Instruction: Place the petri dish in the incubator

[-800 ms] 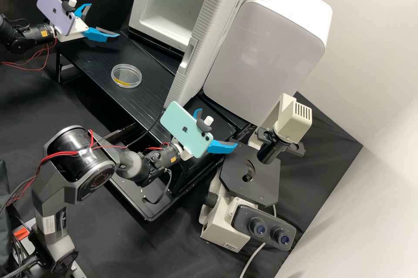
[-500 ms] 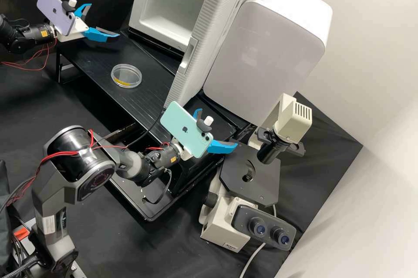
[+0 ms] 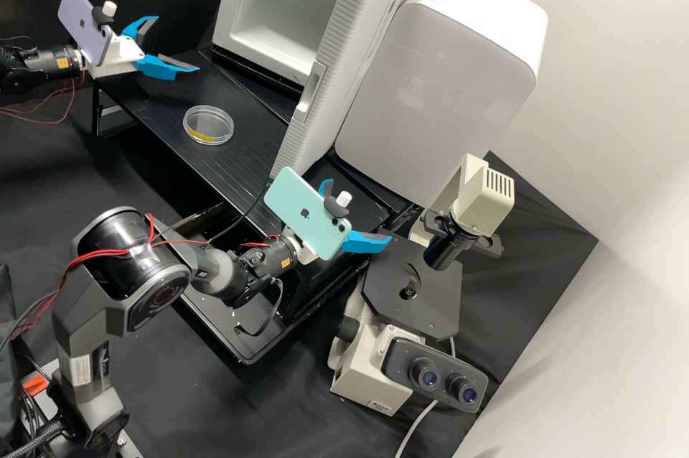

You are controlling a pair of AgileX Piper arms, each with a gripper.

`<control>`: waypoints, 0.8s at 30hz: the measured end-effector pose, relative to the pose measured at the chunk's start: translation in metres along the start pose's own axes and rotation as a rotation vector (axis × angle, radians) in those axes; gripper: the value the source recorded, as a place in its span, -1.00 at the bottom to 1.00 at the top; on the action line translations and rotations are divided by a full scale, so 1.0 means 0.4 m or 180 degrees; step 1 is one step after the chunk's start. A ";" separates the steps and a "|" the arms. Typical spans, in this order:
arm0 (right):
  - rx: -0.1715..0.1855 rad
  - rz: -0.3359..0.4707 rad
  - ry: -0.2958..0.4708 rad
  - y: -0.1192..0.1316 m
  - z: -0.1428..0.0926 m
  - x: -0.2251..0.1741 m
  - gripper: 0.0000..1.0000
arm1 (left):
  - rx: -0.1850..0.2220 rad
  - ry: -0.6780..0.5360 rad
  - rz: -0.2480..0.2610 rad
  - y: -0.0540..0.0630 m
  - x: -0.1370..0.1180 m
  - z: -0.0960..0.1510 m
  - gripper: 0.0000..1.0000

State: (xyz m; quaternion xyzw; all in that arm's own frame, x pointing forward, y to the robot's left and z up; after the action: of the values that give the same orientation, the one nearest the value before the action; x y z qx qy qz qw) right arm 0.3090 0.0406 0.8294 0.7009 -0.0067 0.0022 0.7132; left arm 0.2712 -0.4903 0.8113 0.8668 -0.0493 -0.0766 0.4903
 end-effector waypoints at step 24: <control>0.0000 0.0000 0.0000 0.000 0.000 0.000 1.00 | -0.0292 -0.0897 -0.0180 -0.018 -0.121 0.142 1.00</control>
State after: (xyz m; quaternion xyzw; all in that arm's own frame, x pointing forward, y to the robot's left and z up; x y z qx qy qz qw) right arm 0.3090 0.0406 0.8294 0.7009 -0.0067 0.0022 0.7132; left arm 0.2136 -0.5267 0.7805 0.8252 -0.0896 -0.2134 0.5153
